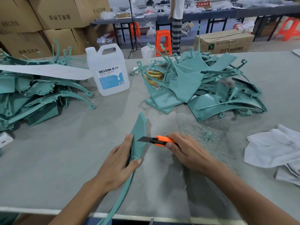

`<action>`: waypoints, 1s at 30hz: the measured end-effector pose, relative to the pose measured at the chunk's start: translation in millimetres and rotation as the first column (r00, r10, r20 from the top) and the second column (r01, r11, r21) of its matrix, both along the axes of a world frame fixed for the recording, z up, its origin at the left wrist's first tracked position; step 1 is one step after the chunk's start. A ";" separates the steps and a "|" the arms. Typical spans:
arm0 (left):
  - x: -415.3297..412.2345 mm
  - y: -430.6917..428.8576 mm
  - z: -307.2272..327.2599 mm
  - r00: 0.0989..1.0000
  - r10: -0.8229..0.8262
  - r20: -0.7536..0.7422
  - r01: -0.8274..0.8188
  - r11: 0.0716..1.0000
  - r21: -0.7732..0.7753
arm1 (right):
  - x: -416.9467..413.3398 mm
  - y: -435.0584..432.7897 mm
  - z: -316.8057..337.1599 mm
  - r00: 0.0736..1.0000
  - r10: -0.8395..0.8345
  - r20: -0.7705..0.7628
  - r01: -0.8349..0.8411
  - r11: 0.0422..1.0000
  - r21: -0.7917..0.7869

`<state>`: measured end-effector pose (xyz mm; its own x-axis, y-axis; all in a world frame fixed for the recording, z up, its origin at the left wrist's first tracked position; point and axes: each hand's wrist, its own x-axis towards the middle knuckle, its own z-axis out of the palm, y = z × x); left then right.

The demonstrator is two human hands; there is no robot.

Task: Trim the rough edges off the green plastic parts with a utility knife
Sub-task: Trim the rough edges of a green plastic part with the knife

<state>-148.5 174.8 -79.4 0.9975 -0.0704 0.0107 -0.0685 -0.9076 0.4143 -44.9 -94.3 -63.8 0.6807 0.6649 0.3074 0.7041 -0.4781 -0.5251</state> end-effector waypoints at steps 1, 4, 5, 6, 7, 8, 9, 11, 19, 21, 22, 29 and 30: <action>0.0 -0.2 -0.2 1.000 -0.001 -0.001 0.001 1.000 -0.002 | -0.2 -1.0 -1.7 1.000 -0.012 -0.002 0.012 1.000 0.003; 0.3 0.1 -0.8 1.000 -0.017 0.001 0.017 1.000 0.000 | 1.6 -1.3 -2.4 0.999 -0.030 0.022 0.031 0.999 -0.036; 0.1 0.7 -1.0 1.000 -0.020 0.002 0.020 1.000 0.005 | 3.0 -0.6 -2.0 0.999 -0.033 0.029 0.035 0.998 -0.047; -0.1 1.3 -1.3 1.000 -0.020 0.008 0.020 1.000 0.010 | 4.9 0.5 -1.2 0.999 -0.042 0.030 0.043 0.998 -0.052; -0.1 1.6 -1.5 1.000 -0.022 0.015 0.021 1.000 0.016 | 7.4 1.9 0.4 0.998 -0.059 0.025 0.061 0.997 -0.050; 0.0 2.0 -1.8 0.999 -0.026 0.022 0.026 1.000 0.018 | 10.6 4.0 2.6 0.996 -0.082 0.020 0.083 0.995 -0.047; -0.1 2.1 -2.4 0.999 -0.031 0.028 0.030 0.999 0.016 | 14.0 6.9 4.9 0.995 -0.099 0.025 0.100 0.994 -0.042; 0.0 2.5 -3.0 0.999 -0.033 0.037 0.033 0.999 0.013 | 20.3 15.5 9.0 0.991 -0.124 0.046 0.125 0.992 -0.019; -0.3 2.7 -5.0 0.998 -0.030 0.061 0.030 1.000 -0.004 | 14.6 19.0 5.7 0.980 -0.186 -0.077 0.193 0.976 0.099; -0.5 1.7 -4.7 0.997 -0.029 0.065 0.030 0.999 -0.018 | 3.6 13.1 2.7 0.992 -0.120 -0.034 0.123 0.988 0.098; -0.7 1.1 -4.3 0.997 -0.028 0.065 0.029 0.999 -0.024 | 0.0 10.8 1.7 0.995 -0.096 -0.006 0.096 0.991 0.096; -2.4 -0.1 -2.8 0.998 -0.011 0.066 0.015 0.998 -0.055 | 2.0 3.3 -1.0 0.998 -0.042 0.049 0.043 0.999 -0.024; -2.7 -0.1 -2.5 0.998 -0.014 0.065 0.018 0.998 -0.057 | 1.8 2.4 -3.6 0.998 -0.036 0.056 0.039 0.998 -0.042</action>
<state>-151.2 174.6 -81.8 0.9933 -0.0841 0.0798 -0.1116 -0.8809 0.4600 -43.1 -91.9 -67.4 0.6883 0.6525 0.3169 0.7125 -0.5259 -0.4646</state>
